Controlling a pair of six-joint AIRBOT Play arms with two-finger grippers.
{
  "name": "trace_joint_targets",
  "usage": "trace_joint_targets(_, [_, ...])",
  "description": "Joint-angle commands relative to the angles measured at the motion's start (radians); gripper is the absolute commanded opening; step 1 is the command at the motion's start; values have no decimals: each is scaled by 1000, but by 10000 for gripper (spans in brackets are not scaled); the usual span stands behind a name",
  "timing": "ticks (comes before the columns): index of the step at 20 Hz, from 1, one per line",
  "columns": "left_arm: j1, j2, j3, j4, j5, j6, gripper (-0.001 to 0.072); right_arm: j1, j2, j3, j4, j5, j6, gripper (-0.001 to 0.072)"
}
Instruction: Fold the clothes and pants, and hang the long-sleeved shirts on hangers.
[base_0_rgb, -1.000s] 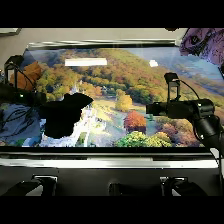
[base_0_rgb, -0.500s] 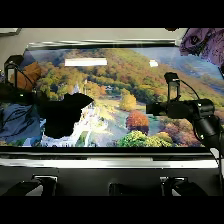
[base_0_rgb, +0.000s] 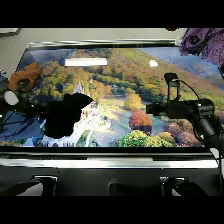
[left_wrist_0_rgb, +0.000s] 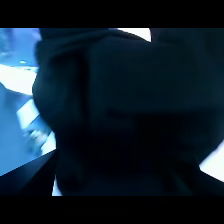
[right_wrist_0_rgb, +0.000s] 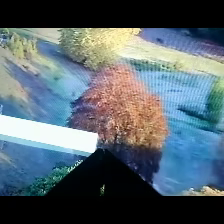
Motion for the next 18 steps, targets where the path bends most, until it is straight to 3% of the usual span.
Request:
trace_joint_targets(1, [-1, -114, -72, -32, 182, -6, 720, 1, 1, 1, 0, -1, 1, 32])
trace_joint_targets(3, [-35, -166, -71, -55, 196, -6, 720, 1, 1, 1, 0, -1, 1, 33])
trace_joint_targets(4, [-54, -179, -71, -66, 189, -6, 552, 1, 1, 1, 0, -1, 1, 41])
trace_joint_targets(5, [-75, -182, -71, -100, 171, -5, 142, 1, 1, 1, 0, -2, 1, 99])
trace_joint_targets(6, [-100, -178, -67, -144, 150, 7, 17, 1, 1, 1, 0, -7, 1, 161])
trace_joint_targets(7, [-132, -176, -56, -188, 122, 21, 17, 1, 2, 2, -1, -18, 0, 198])
trace_joint_targets(10, [-295, -175, 14, -361, 22, 71, 16, 1, 18, 2, -32, -107, 0, 206])
trace_joint_targets(13, [-523, -181, 82, -552, 50, 65, 16, 1, 71, 1, -133, -219, -2, 208])
trace_joint_targets(14, [-606, -185, 94, -600, 97, 36, 16, 1, 94, 1, -177, -256, -18, 211])
trace_joint_targets(17, [-810, -230, 96, -634, 278, -136, 16, 1, 154, 1, -312, -355, -61, 365])
trace_joint_targets(18, [-862, -259, 96, -635, 330, -163, 20, 1, 168, 1, -351, -368, -64, 364])
